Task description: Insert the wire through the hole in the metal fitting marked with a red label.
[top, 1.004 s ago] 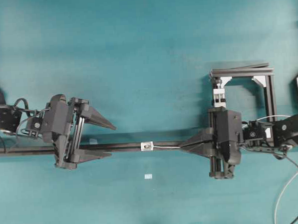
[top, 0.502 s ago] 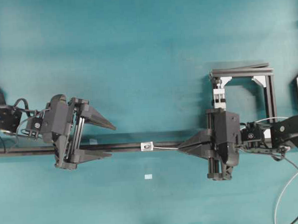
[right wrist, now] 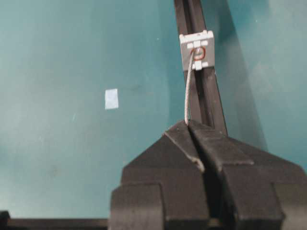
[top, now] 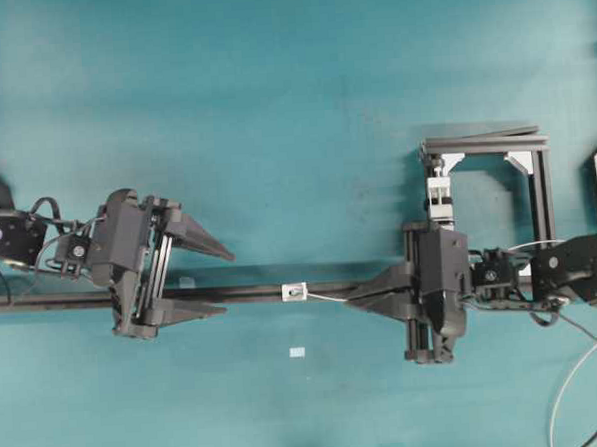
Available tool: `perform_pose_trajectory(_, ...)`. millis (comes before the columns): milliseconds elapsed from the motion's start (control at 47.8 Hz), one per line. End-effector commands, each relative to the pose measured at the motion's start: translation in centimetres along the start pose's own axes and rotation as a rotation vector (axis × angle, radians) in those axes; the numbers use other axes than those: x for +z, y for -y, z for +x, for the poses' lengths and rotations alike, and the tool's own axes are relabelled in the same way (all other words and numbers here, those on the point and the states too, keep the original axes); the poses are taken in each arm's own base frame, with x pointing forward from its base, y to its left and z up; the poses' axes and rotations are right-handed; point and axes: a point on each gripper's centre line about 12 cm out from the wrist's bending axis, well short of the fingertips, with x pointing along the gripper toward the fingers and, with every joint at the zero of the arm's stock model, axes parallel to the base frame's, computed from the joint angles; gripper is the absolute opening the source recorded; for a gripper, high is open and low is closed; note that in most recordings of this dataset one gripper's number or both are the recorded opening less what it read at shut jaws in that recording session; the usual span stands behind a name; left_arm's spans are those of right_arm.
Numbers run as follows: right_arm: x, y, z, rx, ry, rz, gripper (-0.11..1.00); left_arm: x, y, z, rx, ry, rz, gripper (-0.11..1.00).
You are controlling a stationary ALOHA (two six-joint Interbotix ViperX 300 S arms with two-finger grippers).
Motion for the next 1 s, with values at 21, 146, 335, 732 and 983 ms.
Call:
perform_pose_trajectory(21,1.1,-0.6,0.2,0.015,0.034,0.010,-0.01,0.9,0.3,0.4,-0.008,0.020,-0.005,0.43)
perform_pose_trajectory(146,1.2,-0.8,0.4,0.016,0.037,0.006,-0.01,1.1,0.4,0.5,-0.009,0.026,-0.007,0.43)
perform_pose_trajectory(335,1.3,-0.7,0.6,0.013,0.040,0.007,-0.01,1.4,0.3,0.7,-0.007,0.033,-0.008,0.42)
perform_pose_trajectory(732,1.7,-0.8,1.1,0.011,0.049,-0.004,-0.01,1.4,0.3,0.7,-0.004,0.030,-0.011,0.43)
perform_pose_trajectory(983,2.0,-1.0,1.8,0.008,0.058,-0.015,-0.01,1.4,0.3,0.7,-0.004,0.030,-0.011,0.43)
